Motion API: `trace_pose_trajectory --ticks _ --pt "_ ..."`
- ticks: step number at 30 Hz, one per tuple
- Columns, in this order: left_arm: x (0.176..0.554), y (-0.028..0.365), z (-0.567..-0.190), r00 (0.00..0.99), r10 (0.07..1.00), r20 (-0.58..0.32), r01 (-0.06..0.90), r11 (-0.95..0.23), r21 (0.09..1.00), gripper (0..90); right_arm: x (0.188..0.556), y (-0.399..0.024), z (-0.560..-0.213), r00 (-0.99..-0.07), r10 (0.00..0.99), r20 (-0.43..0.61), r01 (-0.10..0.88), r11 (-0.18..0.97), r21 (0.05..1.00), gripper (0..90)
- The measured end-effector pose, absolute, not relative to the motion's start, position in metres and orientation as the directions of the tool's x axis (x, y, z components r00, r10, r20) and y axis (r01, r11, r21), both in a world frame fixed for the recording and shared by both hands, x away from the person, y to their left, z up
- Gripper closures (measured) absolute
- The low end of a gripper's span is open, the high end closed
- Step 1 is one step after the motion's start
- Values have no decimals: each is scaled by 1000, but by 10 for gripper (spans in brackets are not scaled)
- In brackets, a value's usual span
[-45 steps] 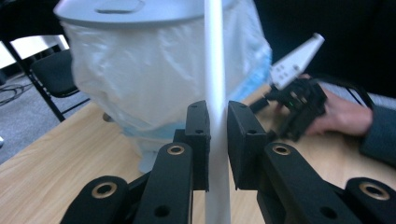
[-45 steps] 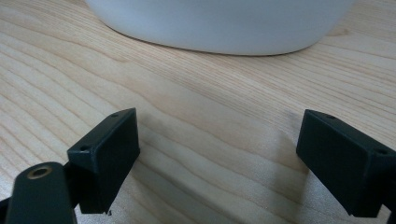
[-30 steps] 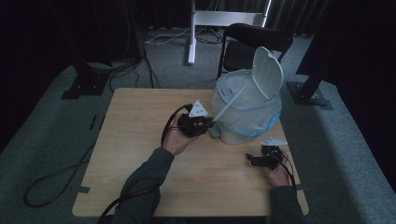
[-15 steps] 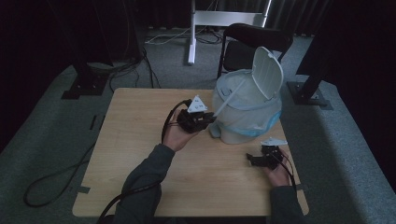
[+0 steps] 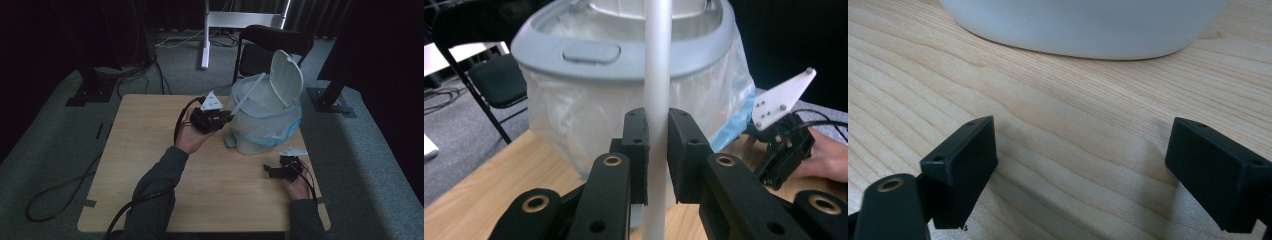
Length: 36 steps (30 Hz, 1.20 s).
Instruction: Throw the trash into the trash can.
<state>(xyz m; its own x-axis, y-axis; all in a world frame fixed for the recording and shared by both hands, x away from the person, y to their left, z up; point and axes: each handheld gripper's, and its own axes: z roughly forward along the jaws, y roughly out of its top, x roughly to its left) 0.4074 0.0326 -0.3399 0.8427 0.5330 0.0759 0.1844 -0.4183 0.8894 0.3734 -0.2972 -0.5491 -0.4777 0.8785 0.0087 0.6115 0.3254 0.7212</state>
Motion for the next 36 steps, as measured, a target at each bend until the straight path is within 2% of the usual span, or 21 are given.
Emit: trace_pose_trajectory --ticks 36 --pt "438 5 -302 851 523 52 187 -393 900 792 373 -297 -549 -478 878 8 611 326 721 121"
